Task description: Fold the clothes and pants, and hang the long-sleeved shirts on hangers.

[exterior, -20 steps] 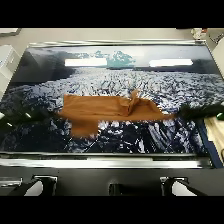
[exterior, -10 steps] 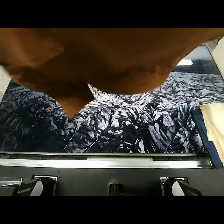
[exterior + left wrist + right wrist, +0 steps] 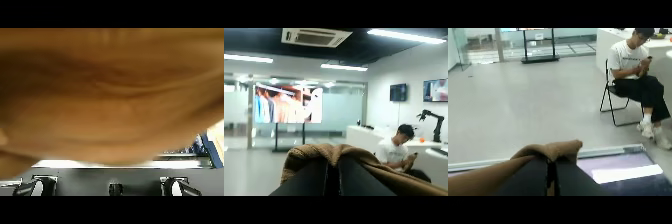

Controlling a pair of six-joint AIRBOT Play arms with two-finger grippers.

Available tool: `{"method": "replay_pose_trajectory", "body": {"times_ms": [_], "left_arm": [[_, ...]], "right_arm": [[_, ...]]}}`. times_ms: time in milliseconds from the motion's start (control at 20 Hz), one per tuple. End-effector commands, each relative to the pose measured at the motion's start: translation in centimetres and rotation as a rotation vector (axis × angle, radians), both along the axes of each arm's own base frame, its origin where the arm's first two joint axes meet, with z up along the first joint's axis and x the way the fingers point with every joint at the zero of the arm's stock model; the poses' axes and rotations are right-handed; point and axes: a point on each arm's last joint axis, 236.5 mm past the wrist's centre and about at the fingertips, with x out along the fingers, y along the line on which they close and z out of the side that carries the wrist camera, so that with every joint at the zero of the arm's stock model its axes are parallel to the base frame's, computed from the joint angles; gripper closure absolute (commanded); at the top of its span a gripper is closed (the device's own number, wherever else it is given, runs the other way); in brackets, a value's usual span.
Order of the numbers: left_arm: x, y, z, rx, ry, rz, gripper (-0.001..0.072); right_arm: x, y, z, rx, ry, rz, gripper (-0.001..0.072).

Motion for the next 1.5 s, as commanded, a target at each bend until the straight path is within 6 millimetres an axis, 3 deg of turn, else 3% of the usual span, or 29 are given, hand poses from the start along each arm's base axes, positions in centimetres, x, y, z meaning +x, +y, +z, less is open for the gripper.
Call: {"method": "replay_pose_trajectory", "body": {"times_ms": [0,150,250,350,400,500,600,650,800,900,1000,1100,1250,1350,1450], "left_arm": [[6.3,1.7,-9.1,-0.027,0.425,0.015,0.0685],[13.0,2.3,-25.7,-0.042,1.025,-0.093,0.0684],[16.4,2.7,-36.0,-0.098,1.247,-0.140,0.0684],[18.3,2.3,-45.7,-0.181,1.415,-0.156,0.0684],[18.9,2.2,-50.0,-0.221,1.491,-0.151,0.0684],[20.7,2.1,-55.6,-0.302,1.568,-0.137,0.0683],[24.7,2.1,-57.5,-0.410,1.533,-0.146,0.0684],[26.8,2.0,-57.4,-0.424,1.486,-0.163,0.0684],[32.4,2.0,-56.1,-0.360,1.356,-0.185,0.0684],[35.5,2.3,-55.2,-0.349,1.284,-0.152,0.0684],[37.8,2.2,-55.0,-0.344,1.229,-0.119,0.0684],[38.5,0.9,-56.3,-0.330,1.231,-0.119,0.0684],[38.0,-2.2,-59.6,-0.305,1.306,-0.161,0.0684],[38.0,-2.5,-60.2,-0.303,1.316,-0.162,0.0684],[38.2,-1.3,-59.1,-0.315,1.301,-0.156,0.0684]], "right_arm": [[3.4,-1.5,-8.5,0.110,0.357,0.010,0.0668],[7.7,-2.7,-23.0,0.292,0.932,0.110,0.0669],[10.9,-2.4,-32.2,0.363,1.175,0.156,0.0669],[14.3,-0.5,-41.1,0.374,1.299,0.175,0.0669],[15.8,0.7,-44.8,0.407,1.341,0.168,0.0669],[18.9,2.0,-49.9,0.487,1.380,0.126,0.0668],[23.1,2.9,-52.9,0.528,1.311,0.115,0.0667],[25.5,3.0,-53.3,0.566,1.232,0.116,0.0667],[32.2,1.4,-50.3,0.628,0.906,0.077,0.0667],[34.9,-0.5,-48.0,0.616,0.742,0.040,0.0667],[35.8,-1.4,-47.7,0.587,0.689,0.020,0.0667],[35.5,-1.5,-49.9,0.561,0.750,0.012,0.0667],[34.2,-1.1,-54.1,0.548,0.883,0.006,0.0667],[34.5,-1.4,-54.1,0.536,0.868,0.001,0.0667],[34.9,-2.9,-52.7,0.573,0.832,-0.026,0.0667]]}}
